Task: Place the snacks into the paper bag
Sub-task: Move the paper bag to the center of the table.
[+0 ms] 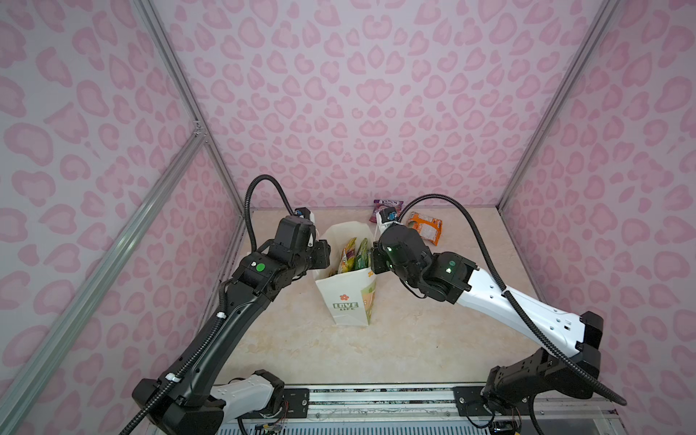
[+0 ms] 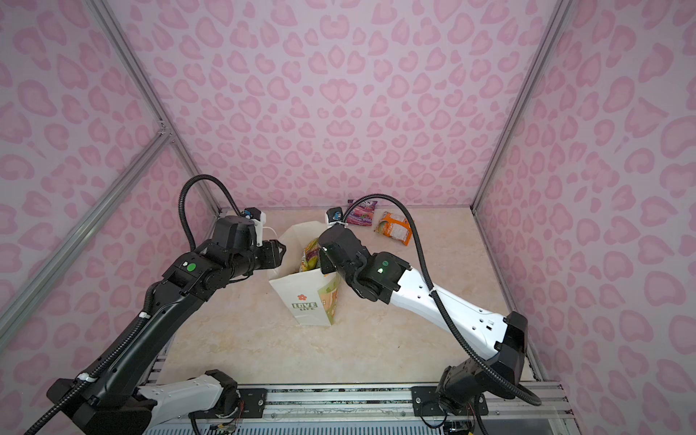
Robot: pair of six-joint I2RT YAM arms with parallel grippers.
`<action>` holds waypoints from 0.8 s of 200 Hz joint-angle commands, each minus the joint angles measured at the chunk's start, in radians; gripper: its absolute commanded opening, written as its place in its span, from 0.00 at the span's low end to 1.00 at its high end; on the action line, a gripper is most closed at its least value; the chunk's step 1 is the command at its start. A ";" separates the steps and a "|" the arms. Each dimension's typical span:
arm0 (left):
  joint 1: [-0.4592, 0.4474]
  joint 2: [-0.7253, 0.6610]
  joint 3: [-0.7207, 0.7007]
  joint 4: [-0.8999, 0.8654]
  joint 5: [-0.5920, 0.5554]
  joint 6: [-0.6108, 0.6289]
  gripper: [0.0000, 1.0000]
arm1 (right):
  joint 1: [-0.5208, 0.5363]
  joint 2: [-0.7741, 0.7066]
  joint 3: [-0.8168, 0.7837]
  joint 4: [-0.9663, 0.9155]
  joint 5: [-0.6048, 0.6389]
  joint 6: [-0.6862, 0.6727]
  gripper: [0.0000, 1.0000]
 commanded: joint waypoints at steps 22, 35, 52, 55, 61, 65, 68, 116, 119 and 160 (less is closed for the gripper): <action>-0.008 0.045 0.080 -0.042 -0.003 -0.023 0.20 | -0.042 -0.082 -0.136 0.132 -0.072 -0.019 0.00; -0.014 0.061 0.106 -0.066 -0.017 -0.019 0.09 | -0.056 -0.109 -0.180 0.155 -0.088 -0.004 0.00; -0.022 0.056 0.114 -0.074 -0.011 -0.021 0.05 | -0.059 -0.138 -0.211 0.168 -0.083 0.001 0.00; -0.024 0.053 0.112 -0.070 -0.005 -0.020 0.03 | -0.058 -0.141 -0.215 0.169 -0.083 0.003 0.00; -0.027 0.049 0.109 -0.062 0.007 -0.019 0.03 | -0.060 -0.146 -0.224 0.173 -0.082 0.004 0.00; -0.029 0.044 0.106 -0.057 0.014 -0.020 0.03 | -0.061 -0.147 -0.227 0.175 -0.082 0.004 0.00; -0.031 0.041 0.105 -0.054 0.021 -0.020 0.03 | -0.062 -0.150 -0.230 0.174 -0.082 0.004 0.00; -0.058 0.016 0.096 -0.033 0.065 -0.001 0.03 | -0.064 -0.150 -0.223 0.156 -0.093 -0.006 0.48; -0.060 0.015 0.095 -0.031 0.065 0.001 0.03 | -0.064 -0.150 -0.220 0.153 -0.092 -0.009 0.53; -0.081 -0.028 0.021 0.023 0.059 0.046 0.03 | -0.069 -0.230 -0.177 0.104 -0.028 -0.041 0.89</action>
